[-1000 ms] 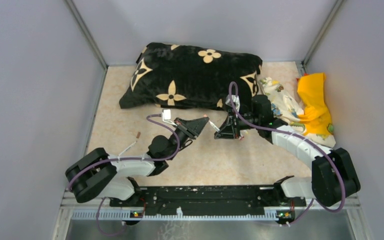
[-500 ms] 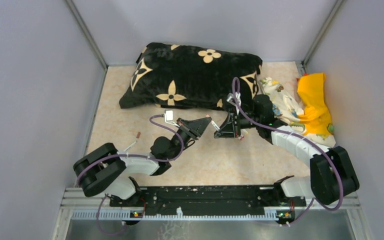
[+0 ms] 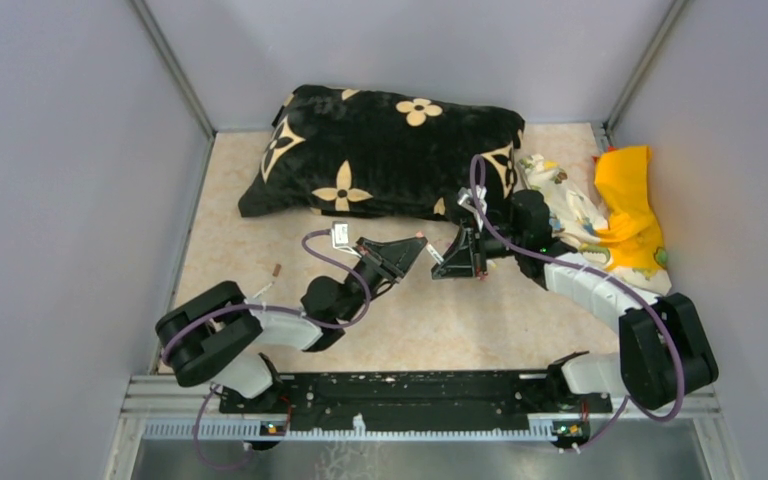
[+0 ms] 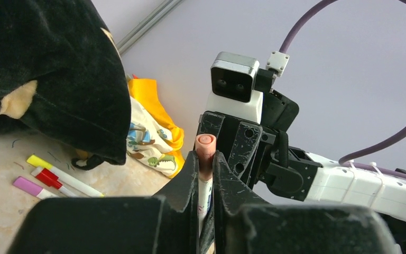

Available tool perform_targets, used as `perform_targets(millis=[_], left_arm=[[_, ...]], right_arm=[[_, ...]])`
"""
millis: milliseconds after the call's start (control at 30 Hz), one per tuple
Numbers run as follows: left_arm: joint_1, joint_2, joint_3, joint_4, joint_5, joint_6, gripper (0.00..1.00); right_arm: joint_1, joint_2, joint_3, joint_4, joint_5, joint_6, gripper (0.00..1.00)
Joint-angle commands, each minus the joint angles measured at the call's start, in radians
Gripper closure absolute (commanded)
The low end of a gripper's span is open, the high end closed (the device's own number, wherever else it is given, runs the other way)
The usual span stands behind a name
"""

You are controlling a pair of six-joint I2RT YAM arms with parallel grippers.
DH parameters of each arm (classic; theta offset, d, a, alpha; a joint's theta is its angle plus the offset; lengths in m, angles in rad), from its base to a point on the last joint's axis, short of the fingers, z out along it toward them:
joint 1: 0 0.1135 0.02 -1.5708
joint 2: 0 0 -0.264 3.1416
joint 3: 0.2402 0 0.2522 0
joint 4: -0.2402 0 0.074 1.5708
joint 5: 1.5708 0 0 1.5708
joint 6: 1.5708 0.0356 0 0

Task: Insert the pens into the pen caps
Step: Insert the pen cap onto the pen.

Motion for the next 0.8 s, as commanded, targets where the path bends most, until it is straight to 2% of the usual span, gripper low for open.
perform_targets(millis=[0, 233, 367, 567, 667, 767], left_arm=[[-0.042, -0.046, -0.015, -0.058, 0.115, 0.015, 0.84], [-0.042, -0.12, -0.033, -0.146, 0.087, 0.031, 0.64], [-0.042, -0.157, -0.032, -0.241, 0.094, 0.034, 0.47], [-0.042, -0.243, -0.043, -0.363, 0.124, 0.108, 0.35], [-0.041, -0.306, -0.037, -0.434, 0.131, 0.191, 0.22], [-0.041, -0.379, -0.017, -0.527, 0.109, 0.261, 0.03]], right_arm=[[0.001, -0.025, 0.035, 0.058, -0.004, -0.068, 1.0], [0.001, -0.032, 0.036, 0.053, -0.024, -0.08, 1.0], [0.001, -0.038, 0.036, 0.051, -0.035, -0.087, 1.0], [0.001, -0.036, 0.037, 0.043, -0.067, -0.109, 1.0], [0.001, -0.036, 0.046, 0.005, -0.094, -0.159, 1.0], [0.002, -0.032, 0.058, -0.041, -0.111, -0.199, 1.0]])
